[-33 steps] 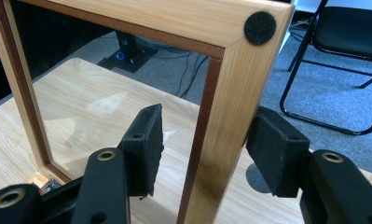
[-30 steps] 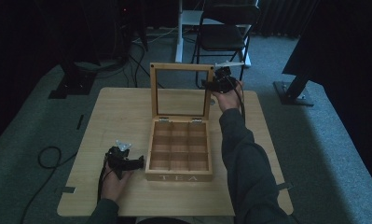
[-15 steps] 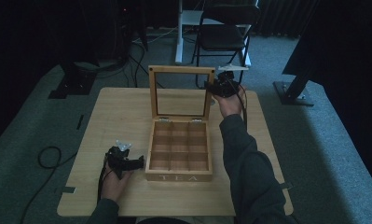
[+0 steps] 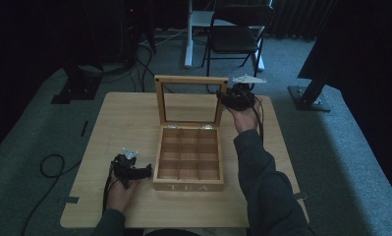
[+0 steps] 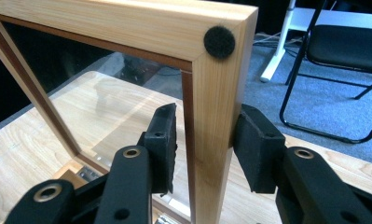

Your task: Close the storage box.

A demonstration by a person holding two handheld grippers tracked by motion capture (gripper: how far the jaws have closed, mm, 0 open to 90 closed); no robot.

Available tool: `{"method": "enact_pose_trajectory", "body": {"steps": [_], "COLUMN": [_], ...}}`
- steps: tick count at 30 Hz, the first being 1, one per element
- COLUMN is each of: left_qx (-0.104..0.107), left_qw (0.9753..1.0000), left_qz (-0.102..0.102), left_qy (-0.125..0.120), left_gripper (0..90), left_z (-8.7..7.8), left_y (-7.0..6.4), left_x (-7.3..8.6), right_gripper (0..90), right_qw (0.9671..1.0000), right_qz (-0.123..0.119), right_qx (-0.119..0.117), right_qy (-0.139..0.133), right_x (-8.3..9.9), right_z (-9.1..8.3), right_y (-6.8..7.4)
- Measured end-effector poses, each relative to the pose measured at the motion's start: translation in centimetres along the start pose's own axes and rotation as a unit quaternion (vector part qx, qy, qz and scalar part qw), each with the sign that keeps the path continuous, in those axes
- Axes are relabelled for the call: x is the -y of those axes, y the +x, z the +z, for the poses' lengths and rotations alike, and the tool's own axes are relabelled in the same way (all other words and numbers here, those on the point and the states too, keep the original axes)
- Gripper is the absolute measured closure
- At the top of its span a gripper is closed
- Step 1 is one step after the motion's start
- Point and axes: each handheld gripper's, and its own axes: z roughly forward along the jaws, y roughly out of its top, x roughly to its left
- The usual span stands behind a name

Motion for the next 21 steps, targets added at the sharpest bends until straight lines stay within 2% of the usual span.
{"method": "enact_pose_trajectory", "body": {"steps": [8,13,17,19,21], "left_qx": [0.000,0.000,0.000,0.001,0.001], "left_qw": [1.0000,1.0000,1.0000,1.0000,1.0000], "left_qz": [0.000,0.000,0.000,0.000,0.000], "left_qy": [0.001,0.001,0.001,0.001,0.001], "left_gripper": [1.6,1.6,1.6,1.6,1.6], "left_z": [0.0,0.0,0.0,0.0,0.0], "left_y": [0.0,0.0,0.0,0.0,0.0], "left_x": [0.0,0.0,0.0,0.0,0.0], "right_gripper": [57.3,56.4,55.9,55.7,61.7], "right_qw": [1.0000,0.9998,0.9995,0.9993,0.9994], "right_qz": [-0.008,-0.013,-0.025,-0.032,-0.034], "right_qx": [-0.005,-0.016,-0.020,-0.019,-0.002], "right_qy": [-0.003,-0.001,0.001,0.003,0.008], "right_x": [0.6,1.0,1.3,1.4,1.6], "right_z": [-1.2,-1.9,-2.5,-2.8,-3.2], "right_y": [0.7,1.0,1.3,1.5,1.7]}}
